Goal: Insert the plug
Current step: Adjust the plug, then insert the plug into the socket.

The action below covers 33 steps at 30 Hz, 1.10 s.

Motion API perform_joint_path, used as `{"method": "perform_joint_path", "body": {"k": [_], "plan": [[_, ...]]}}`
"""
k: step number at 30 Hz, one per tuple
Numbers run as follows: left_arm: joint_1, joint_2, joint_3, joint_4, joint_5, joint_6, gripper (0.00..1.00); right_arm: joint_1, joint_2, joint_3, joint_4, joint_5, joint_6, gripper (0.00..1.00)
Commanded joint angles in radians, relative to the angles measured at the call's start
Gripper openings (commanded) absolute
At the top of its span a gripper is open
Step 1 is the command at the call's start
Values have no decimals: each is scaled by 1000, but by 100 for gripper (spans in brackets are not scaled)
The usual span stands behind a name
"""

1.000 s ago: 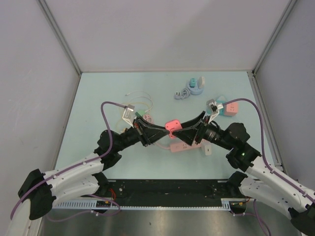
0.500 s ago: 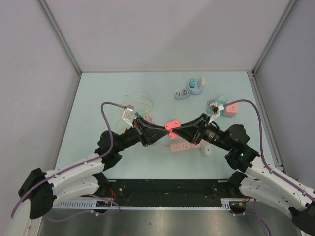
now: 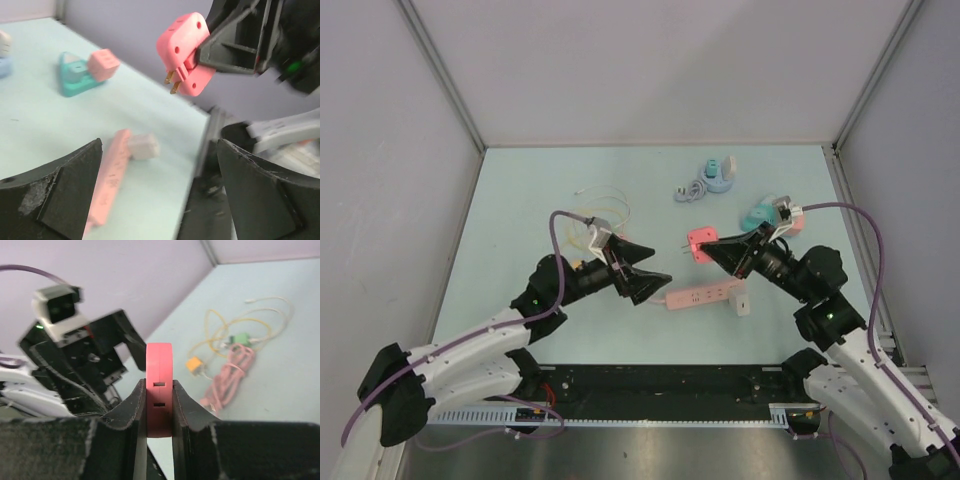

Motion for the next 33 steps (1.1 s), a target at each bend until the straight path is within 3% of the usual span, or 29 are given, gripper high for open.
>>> {"method": "perform_joint_path", "body": {"k": [1,3,5,7,11,15,18,25,33], "plan": [[-3,75,164,-294,-15,393,100,-154,-10,43,-176,-123,-81,0],[-11,144,208,-363,-24,488,100,-182,-6,54,-236,-131,-121,0],[-15,186,235,-382,-18,477,100,-207,0,65,-279,-159,-132,0],[-15,192,187,-240,27,421,100,-215,8,66,-281,-198,-106,0],[-15,168,78,99,-8,144,98,-215,5,65,-262,-217,-32,0],[-15,175,5,428,-35,-75,95,-215,-6,46,-154,-234,91,0],[-15,210,-13,584,-31,-232,90,-213,-16,16,-59,-246,189,0],[-17,322,8,788,5,-471,78,-181,-47,-1,20,-240,275,0],[-49,369,48,810,22,-507,70,-115,-55,-1,34,-180,269,0]]}}
